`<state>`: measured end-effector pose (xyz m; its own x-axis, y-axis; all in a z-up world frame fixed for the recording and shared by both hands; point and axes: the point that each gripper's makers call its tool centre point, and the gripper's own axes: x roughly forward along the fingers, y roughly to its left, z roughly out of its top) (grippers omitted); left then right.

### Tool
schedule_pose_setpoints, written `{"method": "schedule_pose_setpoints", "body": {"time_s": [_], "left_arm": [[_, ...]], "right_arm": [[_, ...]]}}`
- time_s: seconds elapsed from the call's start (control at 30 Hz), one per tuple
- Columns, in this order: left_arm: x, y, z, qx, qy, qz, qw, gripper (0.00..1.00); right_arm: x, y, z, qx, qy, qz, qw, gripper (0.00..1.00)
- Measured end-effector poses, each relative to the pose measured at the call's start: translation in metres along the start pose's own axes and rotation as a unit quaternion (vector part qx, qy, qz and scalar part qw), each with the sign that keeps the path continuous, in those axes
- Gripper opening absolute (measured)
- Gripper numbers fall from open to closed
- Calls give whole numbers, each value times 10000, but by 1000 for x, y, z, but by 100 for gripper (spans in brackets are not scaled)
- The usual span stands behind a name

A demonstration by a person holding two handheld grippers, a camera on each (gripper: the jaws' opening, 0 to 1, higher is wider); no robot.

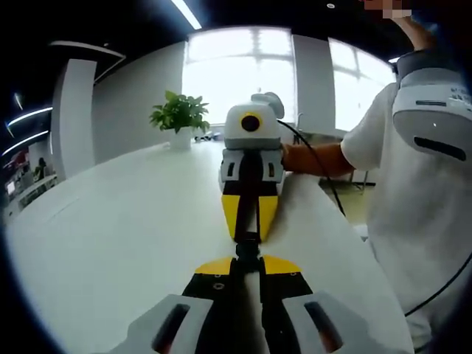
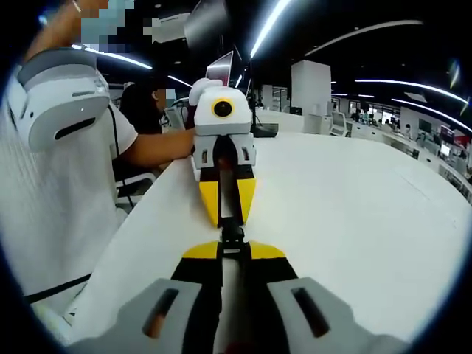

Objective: Snap the two parts of the plastic buckle together until the buckle closes and remains connected.

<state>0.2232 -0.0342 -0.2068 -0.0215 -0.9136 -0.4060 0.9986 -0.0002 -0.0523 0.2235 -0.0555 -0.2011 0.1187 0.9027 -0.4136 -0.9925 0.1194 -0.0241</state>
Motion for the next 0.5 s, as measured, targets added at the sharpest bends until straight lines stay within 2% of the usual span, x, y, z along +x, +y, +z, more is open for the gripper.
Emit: {"method": "schedule_pose_setpoints", "body": {"time_s": [0.5], "left_arm": [[1, 1, 1, -16, 23, 8, 10000, 9]], "right_arm": [[0, -3, 2, 28, 18, -44, 10000, 11]]}}
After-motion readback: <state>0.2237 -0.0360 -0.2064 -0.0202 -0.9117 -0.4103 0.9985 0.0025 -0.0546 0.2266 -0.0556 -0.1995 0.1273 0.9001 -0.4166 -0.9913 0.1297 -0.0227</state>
